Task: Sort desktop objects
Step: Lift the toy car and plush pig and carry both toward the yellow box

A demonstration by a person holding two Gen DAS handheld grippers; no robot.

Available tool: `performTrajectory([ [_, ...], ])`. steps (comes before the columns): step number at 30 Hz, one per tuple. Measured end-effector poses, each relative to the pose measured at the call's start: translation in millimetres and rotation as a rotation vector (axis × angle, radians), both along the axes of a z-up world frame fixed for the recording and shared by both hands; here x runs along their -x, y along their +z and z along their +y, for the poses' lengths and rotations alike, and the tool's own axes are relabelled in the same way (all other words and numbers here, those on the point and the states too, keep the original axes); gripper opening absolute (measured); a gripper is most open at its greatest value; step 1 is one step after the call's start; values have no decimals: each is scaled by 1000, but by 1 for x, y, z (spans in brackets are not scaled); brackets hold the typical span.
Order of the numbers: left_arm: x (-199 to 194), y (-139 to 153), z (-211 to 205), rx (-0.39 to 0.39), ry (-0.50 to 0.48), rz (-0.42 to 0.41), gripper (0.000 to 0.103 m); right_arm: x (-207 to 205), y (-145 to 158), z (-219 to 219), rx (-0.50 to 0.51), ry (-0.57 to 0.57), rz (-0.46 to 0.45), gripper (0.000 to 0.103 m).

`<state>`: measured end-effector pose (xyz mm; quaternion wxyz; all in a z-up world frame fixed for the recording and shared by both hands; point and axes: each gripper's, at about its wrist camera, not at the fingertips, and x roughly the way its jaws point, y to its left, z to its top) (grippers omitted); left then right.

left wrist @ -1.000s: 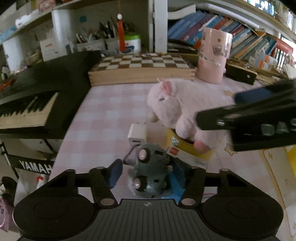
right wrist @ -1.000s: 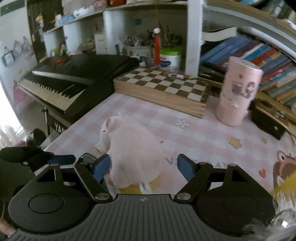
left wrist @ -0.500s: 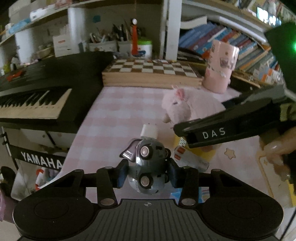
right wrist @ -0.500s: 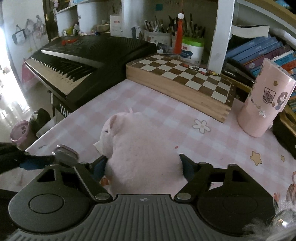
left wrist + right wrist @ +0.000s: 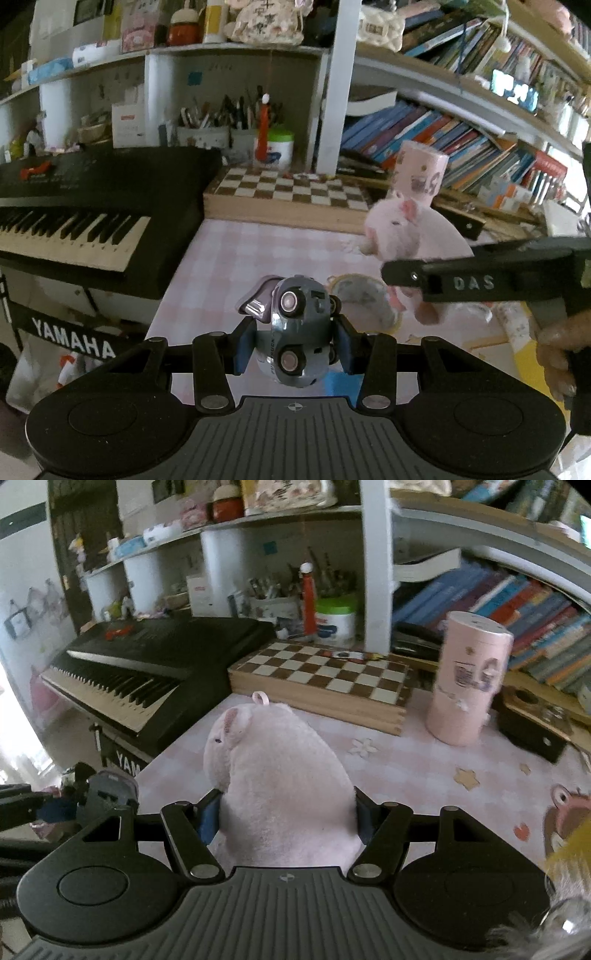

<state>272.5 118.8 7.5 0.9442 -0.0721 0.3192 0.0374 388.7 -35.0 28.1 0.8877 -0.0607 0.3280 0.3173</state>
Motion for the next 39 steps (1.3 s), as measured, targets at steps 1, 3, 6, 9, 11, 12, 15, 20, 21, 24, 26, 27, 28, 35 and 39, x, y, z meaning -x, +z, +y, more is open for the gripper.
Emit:
performTrajectory([
  [1, 2, 1, 0, 3, -5, -4, 43, 4, 2, -3, -3, -7, 1, 66],
  [3, 8, 3, -1, 7, -14, -12, 43, 14, 5, -9, -8, -18, -3, 66],
  [6, 18, 6, -1, 17, -27, -24, 43, 31, 9, -17, -12, -26, -11, 66],
  [9, 27, 9, -1, 27, -38, -32, 43, 49, 13, -23, -13, -35, -11, 66],
  [11, 33, 9, -1, 34, -45, -34, 43, 59, 13, -26, -12, -42, -4, 66],
  [12, 36, 10, -1, 37, -50, -35, 43, 63, 13, -27, -11, -45, -1, 66],
  [15, 45, 10, -1, 41, -68, -36, 43, 81, 10, -30, 5, -51, 2, 66],
  [20, 61, 11, -2, 25, -96, -41, 43, 105, 3, -32, 18, -68, 30, 66],
  [21, 65, 11, -2, 20, -101, -42, 43, 109, 2, -33, 18, -75, 37, 66],
  [24, 77, 13, -2, 9, -112, -49, 43, 125, -2, -32, 16, -92, 59, 66],
  [26, 86, 14, 0, 6, -119, -51, 43, 136, -4, -30, 17, -96, 68, 66],
  [27, 90, 15, 1, 7, -123, -51, 43, 142, -4, -30, 18, -97, 72, 66],
  [28, 93, 15, 1, 7, -126, -51, 43, 147, -5, -28, 20, -98, 74, 66],
  [35, 118, 16, 7, 10, -154, -48, 43, 178, -5, -24, 19, -127, 77, 66],
  [39, 132, 17, 9, 14, -180, -54, 43, 196, -6, -23, 17, -150, 80, 66],
])
